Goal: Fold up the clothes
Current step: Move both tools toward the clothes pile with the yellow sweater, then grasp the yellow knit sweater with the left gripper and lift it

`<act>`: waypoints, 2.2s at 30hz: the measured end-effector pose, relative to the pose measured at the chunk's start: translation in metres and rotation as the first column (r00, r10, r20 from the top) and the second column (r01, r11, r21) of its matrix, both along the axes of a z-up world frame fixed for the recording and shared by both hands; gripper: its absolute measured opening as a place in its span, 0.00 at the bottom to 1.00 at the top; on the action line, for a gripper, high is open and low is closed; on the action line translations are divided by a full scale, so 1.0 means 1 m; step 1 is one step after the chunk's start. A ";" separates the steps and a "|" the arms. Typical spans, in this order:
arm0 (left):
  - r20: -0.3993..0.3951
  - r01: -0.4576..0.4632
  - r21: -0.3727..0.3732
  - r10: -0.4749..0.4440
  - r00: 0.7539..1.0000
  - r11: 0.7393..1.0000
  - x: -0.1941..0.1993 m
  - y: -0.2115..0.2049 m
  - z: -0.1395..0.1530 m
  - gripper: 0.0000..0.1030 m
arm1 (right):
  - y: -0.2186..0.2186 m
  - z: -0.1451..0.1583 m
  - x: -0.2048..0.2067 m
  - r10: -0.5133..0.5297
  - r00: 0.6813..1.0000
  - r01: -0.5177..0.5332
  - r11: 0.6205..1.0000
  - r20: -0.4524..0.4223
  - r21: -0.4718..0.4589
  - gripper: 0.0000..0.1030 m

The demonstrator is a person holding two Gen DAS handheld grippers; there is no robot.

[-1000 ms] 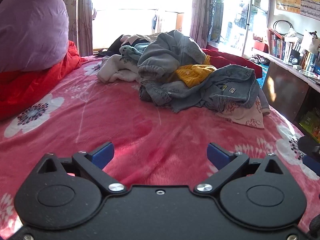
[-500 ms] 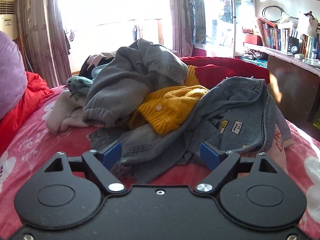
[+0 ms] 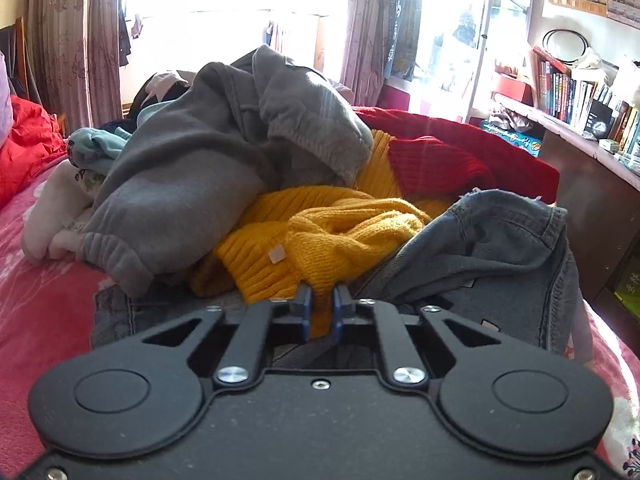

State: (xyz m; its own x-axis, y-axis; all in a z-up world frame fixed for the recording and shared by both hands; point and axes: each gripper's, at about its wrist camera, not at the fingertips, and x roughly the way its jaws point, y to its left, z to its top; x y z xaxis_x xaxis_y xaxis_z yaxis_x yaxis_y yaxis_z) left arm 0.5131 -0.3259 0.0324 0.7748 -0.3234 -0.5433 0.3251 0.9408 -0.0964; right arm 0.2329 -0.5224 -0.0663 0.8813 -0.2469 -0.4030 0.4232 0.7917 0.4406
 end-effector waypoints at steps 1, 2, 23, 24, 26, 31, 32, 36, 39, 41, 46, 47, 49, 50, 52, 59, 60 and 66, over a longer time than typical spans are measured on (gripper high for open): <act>0.016 0.015 -0.005 -0.015 1.000 1.000 -0.005 0.002 0.008 0.05 | 0.000 0.000 0.001 0.000 1.000 0.000 1.000 -0.002 -0.001 1.00; 0.037 0.032 -0.012 -0.032 0.999 0.999 -0.011 0.004 0.019 0.04 | -0.001 0.001 0.000 -0.001 1.000 0.001 1.000 -0.003 0.004 1.00; 0.038 0.025 0.075 -0.028 0.999 0.997 -0.023 0.000 0.039 0.80 | 0.016 0.015 0.002 0.147 0.988 -0.147 0.989 -0.046 0.010 1.00; 0.022 0.011 0.072 -0.013 1.000 0.997 -0.015 -0.002 0.033 0.80 | 0.019 0.015 0.004 0.160 0.986 -0.160 0.987 -0.055 -0.007 1.00; -0.002 -0.006 0.063 0.006 1.000 0.998 0.000 -0.008 0.023 0.79 | 0.021 0.014 0.008 0.172 0.983 -0.173 0.985 -0.068 -0.021 1.00; -0.085 -0.039 0.016 0.040 0.996 0.999 0.024 -0.019 0.003 0.08 | 0.015 0.006 0.015 0.180 0.979 -0.181 0.983 -0.096 -0.009 1.00; -0.072 -0.035 0.010 0.036 0.997 0.999 0.020 -0.019 0.003 0.07 | 0.014 0.004 0.017 0.181 0.978 -0.183 0.983 -0.103 -0.009 1.00; 0.024 0.011 -0.026 -0.010 1.000 1.000 -0.008 -0.013 0.019 0.05 | 0.013 0.001 0.020 0.189 0.975 -0.191 0.982 -0.118 -0.005 1.00; 0.065 0.040 -0.072 -0.036 0.997 0.997 -0.027 0.002 0.042 0.04 | 0.015 0.005 0.017 0.193 0.974 -0.197 0.980 -0.118 -0.018 1.00; 0.093 0.055 -0.096 -0.046 0.995 0.994 -0.038 0.013 0.059 0.04 | 0.017 0.008 0.015 0.196 0.973 -0.201 0.979 -0.118 -0.027 1.00; 0.190 0.099 -0.159 -0.068 0.979 0.982 -0.066 0.034 0.127 0.04 | 0.020 0.015 0.011 0.203 0.972 -0.210 0.976 -0.118 -0.049 1.00; 0.218 0.108 -0.167 -0.070 0.973 0.980 -0.074 0.037 0.143 0.04 | 0.021 0.016 0.010 0.205 0.972 -0.212 0.976 -0.118 -0.054 1.00; 0.276 0.125 -0.173 -0.074 0.958 0.977 -0.092 0.045 0.176 0.04 | 0.022 0.019 0.008 0.207 0.971 -0.216 0.974 -0.118 -0.063 1.00; 0.305 0.131 -0.166 -0.075 0.949 0.977 -0.102 0.050 0.192 0.04 | 0.023 0.020 0.007 0.209 0.971 -0.218 0.974 -0.118 -0.067 1.00; 0.342 0.127 -0.145 -0.071 0.937 0.981 -0.119 0.065 0.216 0.04 | 0.024 0.023 0.005 0.212 0.970 -0.221 0.972 -0.117 -0.075 1.00; 0.348 0.046 -0.042 -0.028 0.937 0.998 -0.174 0.144 0.244 0.04 | 0.031 0.030 -0.002 0.232 0.967 -0.241 0.967 -0.104 -0.082 1.00; 0.344 0.029 -0.016 -0.022 0.939 0.999 -0.182 0.155 0.243 0.04 | 0.034 0.031 -0.003 0.237 0.966 -0.246 0.966 -0.103 -0.083 1.00; 0.276 -0.067 0.037 0.054 0.960 0.997 -0.223 0.219 0.229 0.04 | 0.073 0.039 -0.015 0.336 0.937 -0.345 0.933 -0.090 -0.107 1.00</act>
